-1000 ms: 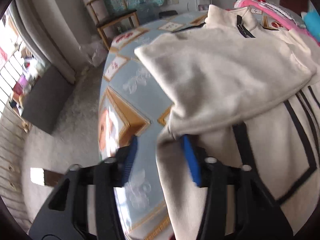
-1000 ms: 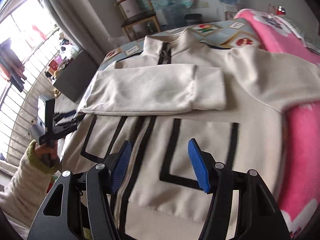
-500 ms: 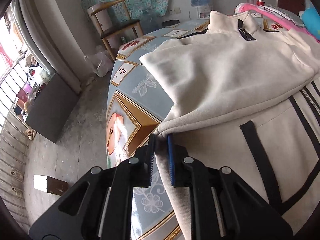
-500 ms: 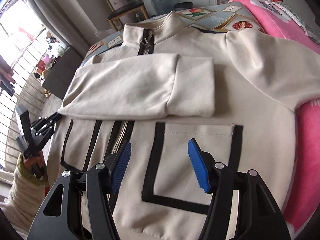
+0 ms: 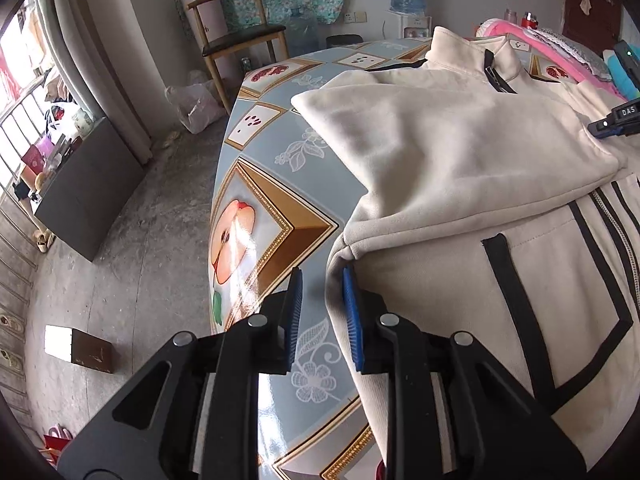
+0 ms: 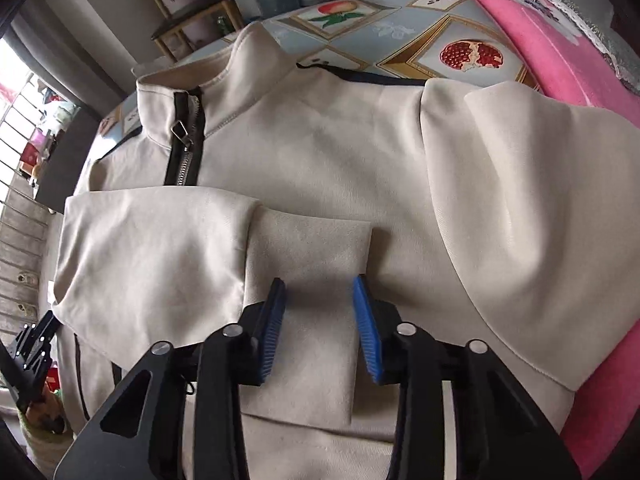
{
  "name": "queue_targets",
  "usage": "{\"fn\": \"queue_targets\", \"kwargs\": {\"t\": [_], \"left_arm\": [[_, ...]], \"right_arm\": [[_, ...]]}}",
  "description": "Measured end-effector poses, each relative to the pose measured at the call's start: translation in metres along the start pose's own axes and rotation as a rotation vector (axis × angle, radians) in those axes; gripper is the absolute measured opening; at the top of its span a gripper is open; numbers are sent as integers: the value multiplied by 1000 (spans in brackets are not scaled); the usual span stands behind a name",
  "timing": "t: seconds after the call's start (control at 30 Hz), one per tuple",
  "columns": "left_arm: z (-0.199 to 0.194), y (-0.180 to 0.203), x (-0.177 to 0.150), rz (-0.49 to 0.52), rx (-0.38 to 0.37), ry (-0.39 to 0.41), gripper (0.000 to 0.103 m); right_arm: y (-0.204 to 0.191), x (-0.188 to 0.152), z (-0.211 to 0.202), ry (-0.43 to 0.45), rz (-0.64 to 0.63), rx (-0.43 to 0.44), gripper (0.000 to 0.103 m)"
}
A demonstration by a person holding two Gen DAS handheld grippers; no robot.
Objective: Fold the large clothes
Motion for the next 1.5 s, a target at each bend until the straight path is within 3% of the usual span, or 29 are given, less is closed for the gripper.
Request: {"fn": "queue_targets", "kwargs": {"t": [0.03,0.13,0.27,0.4,0.43,0.53,0.57,0.7,0.8,0.93,0.97,1.07,1.13,1.3,1.4,1.5], "left_arm": [[0,1,0,3,4,2,21],[0,2,1,7,8,8,20],[-3,2,2,11,13,12,19],[-3,3,-1,21,21,7,19],[-3,4,-1,22,22,6,19],[-3,4,-2,25,24,5,19],[-4,4,-2,25,24,3,19],[-4,5,-3,25,30,-2,19],[-5,5,-4,26,35,1,19],[-4,4,-4,14,31,10,19],[-5,4,-4,9,29,11,19],[-5,3,-5,-8,22,17,19],[-6,2,-6,-16,17,19,19],[-8,3,-3,-24,8,10,20],[-8,5,-3,-23,2,3,20],[-6,6,-5,-25,6,0,25]], "right_arm": [[-4,0,0,-10,-11,15,3],[-10,15,-21,83,-55,-52,2],[-7,44,-65,203,-28,-34,2],[6,42,-59,142,37,31,2],[10,36,-51,103,56,60,6],[22,25,-30,34,118,101,37],[26,20,-25,19,136,115,40],[26,3,-6,-49,158,170,40],[24,-5,5,-83,137,143,40],[20,-7,6,-61,108,113,40],[18,-8,6,-52,88,97,36],[10,-11,4,-41,27,65,9],[7,-5,-6,2,7,36,8],[7,33,-51,149,29,55,7],[11,43,-53,153,29,32,7],[16,41,-28,127,5,-47,7]]}}
Point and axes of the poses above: each gripper's, at about its wrist camera, not at the fingertips, and z roughly the way its jaws point, y to its right, x to its top, the point moved 9 cm from there along z, roughly the way its jaws point, and after that the axes turned 7 degrees about -x, right-handed, at the moved point
